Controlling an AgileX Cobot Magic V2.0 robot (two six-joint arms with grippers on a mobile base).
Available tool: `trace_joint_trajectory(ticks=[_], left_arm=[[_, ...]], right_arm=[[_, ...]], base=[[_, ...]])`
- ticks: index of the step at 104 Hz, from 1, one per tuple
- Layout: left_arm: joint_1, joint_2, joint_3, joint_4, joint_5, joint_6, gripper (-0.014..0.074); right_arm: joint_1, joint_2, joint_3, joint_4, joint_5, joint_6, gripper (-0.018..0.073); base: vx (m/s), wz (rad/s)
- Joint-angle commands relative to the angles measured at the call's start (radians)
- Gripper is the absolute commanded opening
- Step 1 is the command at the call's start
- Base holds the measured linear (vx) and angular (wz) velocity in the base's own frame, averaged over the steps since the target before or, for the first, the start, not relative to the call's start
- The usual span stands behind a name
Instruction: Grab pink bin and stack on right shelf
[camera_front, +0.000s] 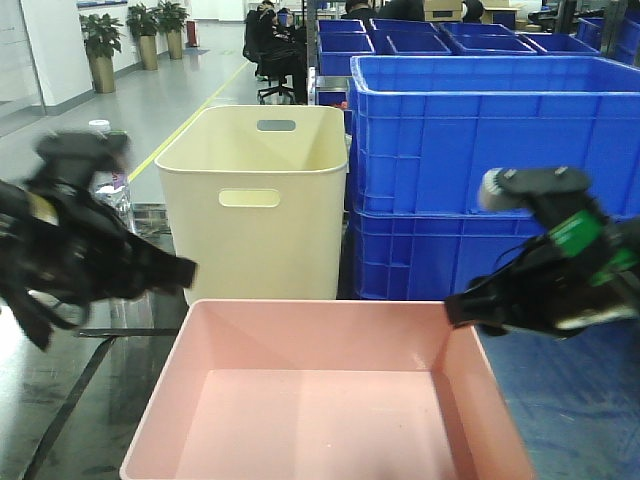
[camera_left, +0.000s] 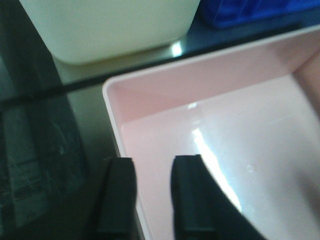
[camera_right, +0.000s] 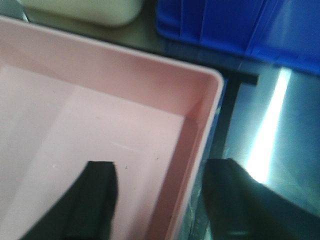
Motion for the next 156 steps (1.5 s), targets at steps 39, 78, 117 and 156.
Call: trace_joint_trajectory(ticks=[39, 78, 117, 156], left_arm=[[-0.007, -0.719, 0.706, -0.01, -0.488, 0.082, -0.0008], [-0.007, -0.948, 1.06, -0.01, -0.757, 0.078, -0.0008], [-0.007, -0.948, 1.06, -0.01, -0.754, 0.078, -0.0008], [0.076, -1.056, 1.219, 0.058, -0.851, 0.179, -0.0008]], right_arm=[[-0.001, -0.75, 0.595, -0.028, -0.389, -0.138, -0.0013], [-0.002, -0.972, 0.912, -0.027, -0.648, -0.057, -0.0011], [-0.002, -0.972, 0.912, -0.028, -0.648, -0.058, -0.0011], [-0.002, -0.972, 0.912, -0.028, -0.648, -0.058, -0.0011]], base=[[0.0, 0.0], [0.0, 0.0], [0.0, 0.0], [0.0, 0.0]])
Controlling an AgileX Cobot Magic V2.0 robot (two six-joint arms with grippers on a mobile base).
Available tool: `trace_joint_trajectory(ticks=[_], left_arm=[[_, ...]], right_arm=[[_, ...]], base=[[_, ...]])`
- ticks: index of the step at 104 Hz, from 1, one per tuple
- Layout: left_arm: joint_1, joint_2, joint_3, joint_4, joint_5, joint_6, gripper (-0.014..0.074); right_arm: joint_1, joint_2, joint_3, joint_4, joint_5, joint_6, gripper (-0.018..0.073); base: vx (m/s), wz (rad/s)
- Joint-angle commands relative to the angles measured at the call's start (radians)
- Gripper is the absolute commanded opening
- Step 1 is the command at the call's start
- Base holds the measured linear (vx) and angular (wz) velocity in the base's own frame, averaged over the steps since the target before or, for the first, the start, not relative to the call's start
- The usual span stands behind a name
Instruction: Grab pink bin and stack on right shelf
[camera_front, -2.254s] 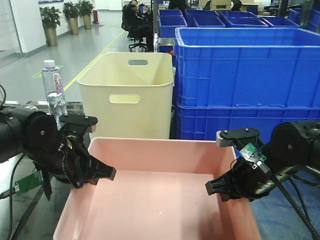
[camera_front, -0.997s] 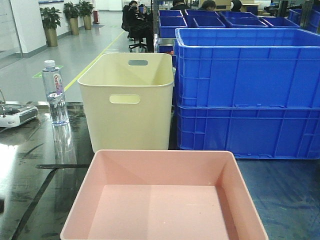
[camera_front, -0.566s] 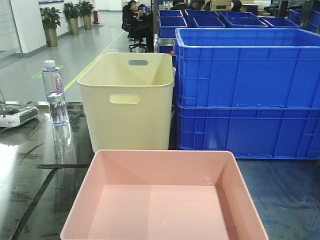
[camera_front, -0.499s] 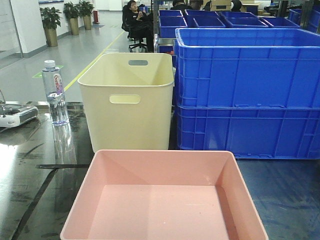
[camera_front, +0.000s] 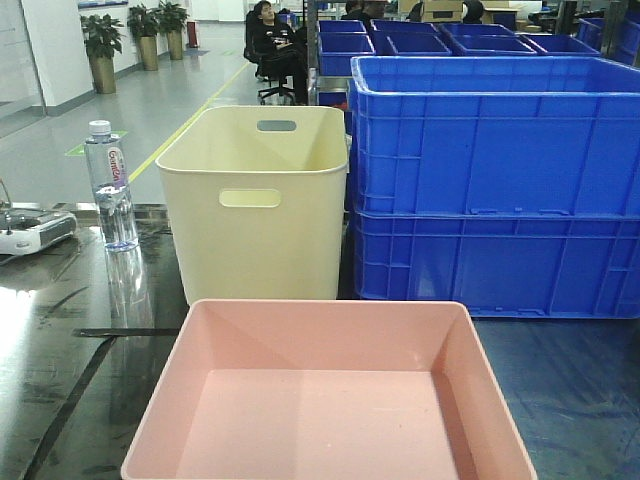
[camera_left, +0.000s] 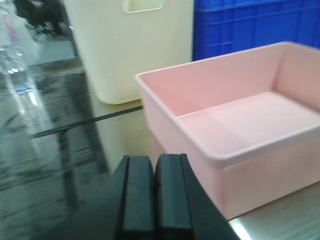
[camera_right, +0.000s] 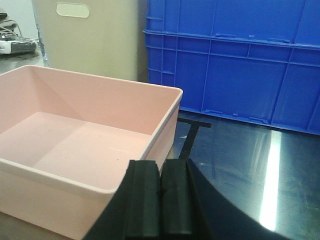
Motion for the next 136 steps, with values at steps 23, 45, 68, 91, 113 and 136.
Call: trace_joint_trajectory(ticks=[23, 45, 68, 91, 113, 136], left_arm=[[0.198, -0.353, 0.336, 0.002, -0.175, -0.023, -0.0008], [0.223, -0.434, 0.373, 0.026, -0.1, -0.046, -0.0008], [0.223, -0.436, 0.373, 0.026, -0.099, -0.046, -0.0008], [0.223, -0.436, 0.373, 0.026, -0.099, -0.046, -0.0008], [0.223, -0.436, 0.373, 0.026, -0.099, -0.046, -0.0008], [0.223, -0.436, 0.373, 0.026, -0.099, -0.046, -0.0008]], right_arm=[[-0.002, 0.004, -0.03, -0.002, -0.087, -0.003, -0.0011], [-0.002, 0.004, -0.03, -0.002, -0.087, -0.003, -0.0011], [-0.002, 0.004, -0.03, -0.002, -0.087, -0.003, -0.0011], [-0.002, 0.004, -0.03, -0.002, -0.087, -0.003, -0.0011], [-0.002, 0.004, -0.03, -0.002, -0.087, -0.003, -0.0011], [-0.043, -0.048, 0.036, -0.126, -0.107, 0.004, -0.0011]], base=[[0.0, 0.0], [0.0, 0.0], [0.0, 0.0], [0.0, 0.0], [0.0, 0.0], [0.0, 0.0]])
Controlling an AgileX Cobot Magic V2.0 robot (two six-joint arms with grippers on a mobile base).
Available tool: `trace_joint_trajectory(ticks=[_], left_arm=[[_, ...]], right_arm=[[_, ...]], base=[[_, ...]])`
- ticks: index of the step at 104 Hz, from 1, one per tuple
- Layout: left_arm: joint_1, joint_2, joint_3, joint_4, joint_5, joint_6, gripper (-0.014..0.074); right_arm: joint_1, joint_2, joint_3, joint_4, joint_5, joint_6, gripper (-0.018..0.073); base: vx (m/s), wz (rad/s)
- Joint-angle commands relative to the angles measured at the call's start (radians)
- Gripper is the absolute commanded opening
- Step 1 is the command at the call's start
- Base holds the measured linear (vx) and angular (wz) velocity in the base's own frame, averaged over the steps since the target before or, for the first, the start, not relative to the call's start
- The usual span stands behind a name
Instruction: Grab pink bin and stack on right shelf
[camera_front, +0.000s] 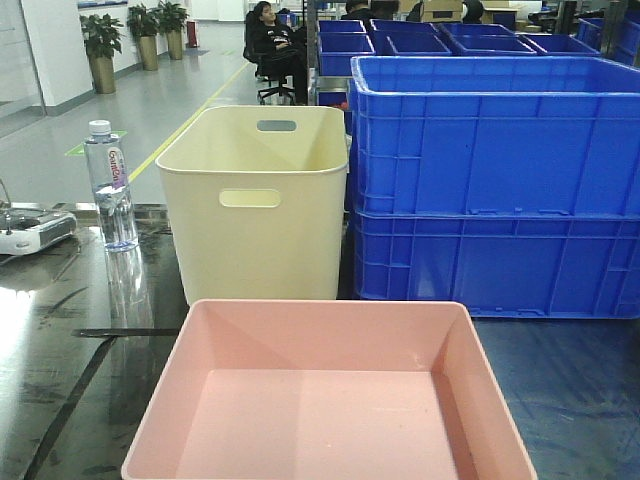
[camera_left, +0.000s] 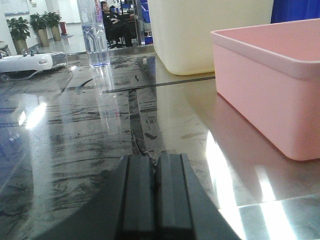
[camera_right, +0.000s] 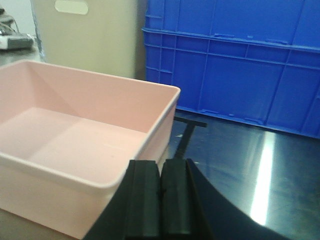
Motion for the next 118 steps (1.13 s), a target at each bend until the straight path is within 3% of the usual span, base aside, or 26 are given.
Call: trace_joint_trajectory(ticks=[1, 13, 35, 41, 118], left_arm=[[0.0, -0.015, 0.017, 0.0, -0.077, -0.008, -0.0008], [0.0, -0.015, 0.017, 0.0, -0.077, -0.008, -0.0008], [0.0, -0.015, 0.017, 0.0, -0.077, -0.008, -0.0008], [0.0, -0.015, 0.017, 0.0, -0.077, -0.008, -0.0008], [0.0, -0.015, 0.017, 0.0, -0.077, -0.008, -0.0008]], right_arm=[[-0.045, -0.039, 0.032, -0.081, -0.106, 0.009, -0.0011], [-0.149, -0.145, 0.172, -0.093, -0.191, 0.073, -0.0011], [-0.267, -0.382, 0.423, -0.065, -0.26, 0.159, -0.0011], [-0.278, -0.41, 0.421, -0.064, -0.193, 0.165, -0.0011], [-0.276, -0.408, 0.422, -0.067, -0.193, 0.162, -0.0011]], base=[[0.0, 0.0], [0.0, 0.0], [0.0, 0.0], [0.0, 0.0], [0.0, 0.0]])
